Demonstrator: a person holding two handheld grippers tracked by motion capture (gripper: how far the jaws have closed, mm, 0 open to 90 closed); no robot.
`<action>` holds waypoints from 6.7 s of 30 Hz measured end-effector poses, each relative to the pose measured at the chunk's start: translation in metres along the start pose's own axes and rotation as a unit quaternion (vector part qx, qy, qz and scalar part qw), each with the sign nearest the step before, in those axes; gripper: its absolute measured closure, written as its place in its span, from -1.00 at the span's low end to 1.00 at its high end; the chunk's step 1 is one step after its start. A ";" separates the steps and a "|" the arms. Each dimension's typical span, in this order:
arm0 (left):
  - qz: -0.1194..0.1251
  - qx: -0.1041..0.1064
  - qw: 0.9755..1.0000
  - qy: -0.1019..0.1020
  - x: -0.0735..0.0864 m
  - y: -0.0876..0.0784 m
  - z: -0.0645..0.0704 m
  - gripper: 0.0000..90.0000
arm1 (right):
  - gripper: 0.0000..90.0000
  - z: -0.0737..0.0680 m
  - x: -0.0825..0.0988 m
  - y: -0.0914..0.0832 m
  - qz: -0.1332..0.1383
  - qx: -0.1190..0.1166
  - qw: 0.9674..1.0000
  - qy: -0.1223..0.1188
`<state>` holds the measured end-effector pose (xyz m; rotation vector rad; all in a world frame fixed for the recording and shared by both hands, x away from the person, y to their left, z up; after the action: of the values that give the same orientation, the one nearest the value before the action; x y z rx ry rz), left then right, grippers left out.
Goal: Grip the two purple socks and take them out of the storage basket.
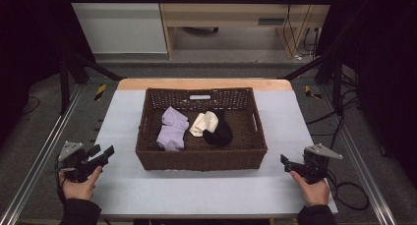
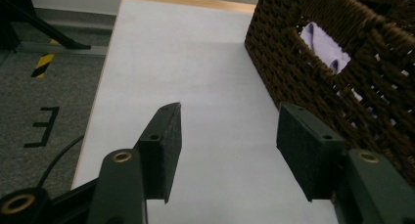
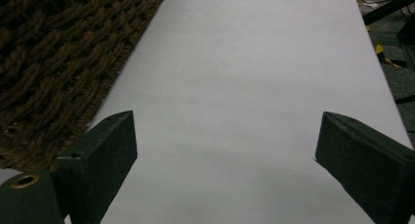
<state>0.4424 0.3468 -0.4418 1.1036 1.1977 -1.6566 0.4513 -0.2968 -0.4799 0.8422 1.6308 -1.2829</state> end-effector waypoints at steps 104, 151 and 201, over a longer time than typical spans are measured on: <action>-0.157 0.078 0.974 0.144 -0.028 0.159 0.150 -0.34 | -0.78 -0.012 -0.001 0.005 -0.007 -0.019 0.999 -0.037; 0.055 0.142 0.984 0.093 -0.086 0.114 0.163 0.94 | -0.79 -0.010 -0.001 0.004 -0.005 -0.017 0.999 -0.039; 0.077 0.016 0.996 0.037 -0.074 0.000 0.022 0.94 | -0.79 -0.010 -0.001 0.001 -0.003 -0.014 0.999 -0.040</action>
<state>0.4604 0.3332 -0.3679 1.2557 1.1066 -1.5326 0.4501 -0.2869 -0.4779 0.7606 1.5857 -1.2792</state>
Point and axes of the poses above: each handheld gripper's, and its own axes: y roughly forward along the jaws, x roughly out of its underside, z roughly to its right, the point moved 2 cm from there along y, roughly forward along the jaws, and after that the axes turned 12 degrees about z, right-handed, at the moved point
